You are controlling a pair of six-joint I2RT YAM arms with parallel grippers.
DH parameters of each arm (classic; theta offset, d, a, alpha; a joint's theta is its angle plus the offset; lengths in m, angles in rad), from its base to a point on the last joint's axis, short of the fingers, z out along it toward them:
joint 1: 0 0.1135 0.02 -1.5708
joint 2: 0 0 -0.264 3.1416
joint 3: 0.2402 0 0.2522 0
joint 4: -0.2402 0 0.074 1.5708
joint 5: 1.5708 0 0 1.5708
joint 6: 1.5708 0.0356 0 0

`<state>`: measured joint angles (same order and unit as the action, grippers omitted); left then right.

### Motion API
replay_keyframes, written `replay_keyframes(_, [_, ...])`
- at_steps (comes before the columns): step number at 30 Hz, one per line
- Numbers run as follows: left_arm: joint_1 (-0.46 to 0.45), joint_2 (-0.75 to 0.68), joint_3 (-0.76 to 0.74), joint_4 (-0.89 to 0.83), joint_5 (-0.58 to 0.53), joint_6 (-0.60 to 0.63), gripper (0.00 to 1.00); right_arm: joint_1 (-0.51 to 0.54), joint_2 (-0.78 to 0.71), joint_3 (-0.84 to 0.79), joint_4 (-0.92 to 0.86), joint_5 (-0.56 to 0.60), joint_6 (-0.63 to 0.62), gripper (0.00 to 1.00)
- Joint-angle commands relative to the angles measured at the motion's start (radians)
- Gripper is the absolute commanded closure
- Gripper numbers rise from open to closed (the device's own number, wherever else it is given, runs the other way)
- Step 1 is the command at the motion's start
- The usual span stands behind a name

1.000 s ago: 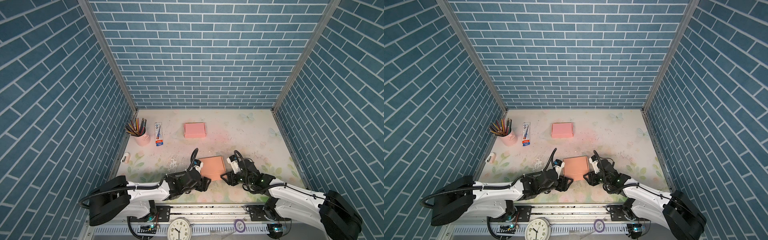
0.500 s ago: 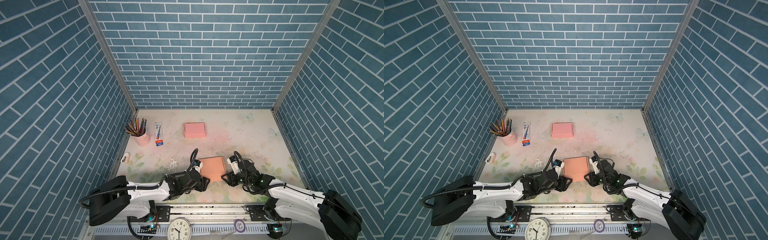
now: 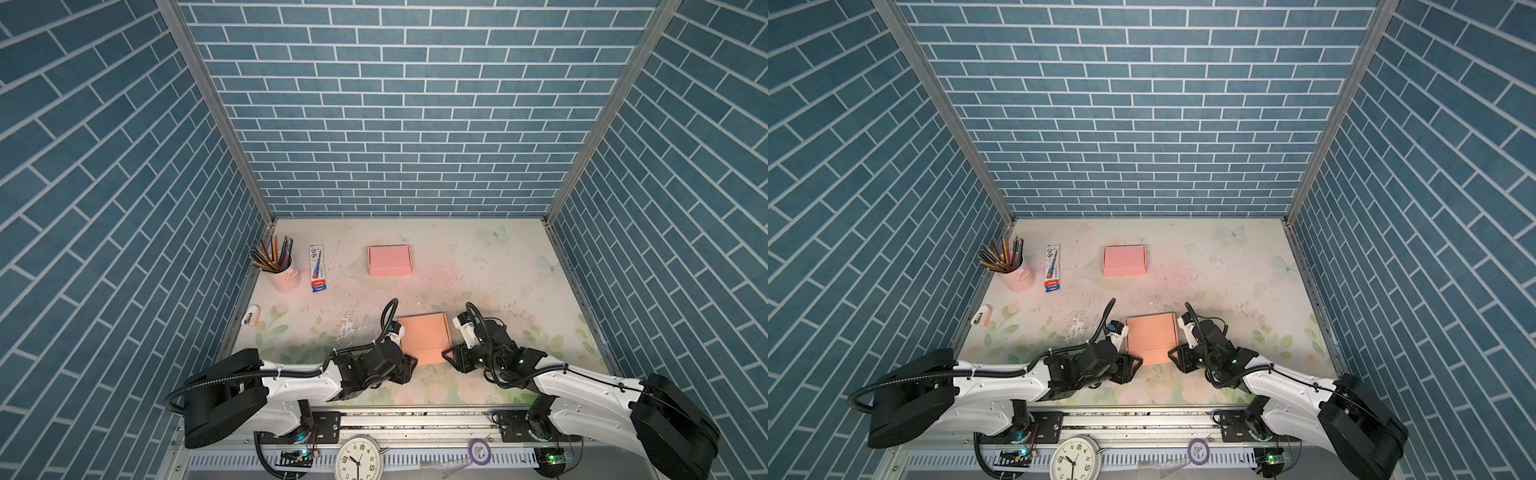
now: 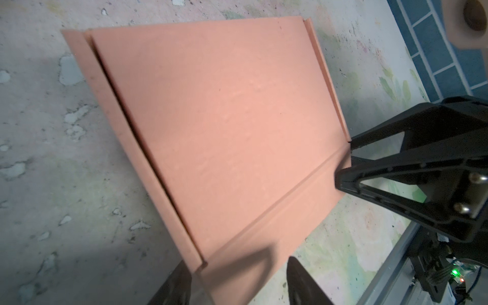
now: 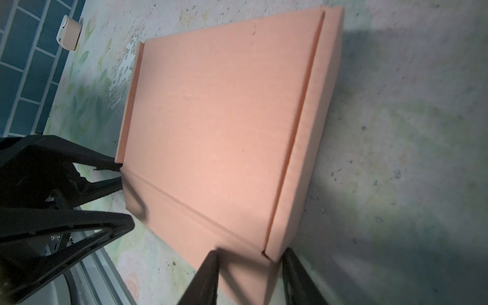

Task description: Fold the paper box

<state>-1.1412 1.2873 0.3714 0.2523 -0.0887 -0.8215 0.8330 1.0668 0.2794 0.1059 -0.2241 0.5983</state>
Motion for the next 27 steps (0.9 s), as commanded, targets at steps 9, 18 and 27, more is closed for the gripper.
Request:
replay_keyframes(9, [-0.005,0.023,0.011,0.018,-0.027,0.004,0.43,0.008,0.021,-0.01,0.015,0.032,0.012,0.63])
replay_keyframes(18, [-0.001,-0.01,-0.001,0.001,-0.03,0.007,0.43,0.008,0.015,-0.01,0.006,0.047,0.009,0.64])
replay_keyframes(27, [0.012,-0.07,-0.033,-0.015,-0.018,0.01,0.41,0.007,0.019,0.016,-0.025,0.064,0.001,0.61])
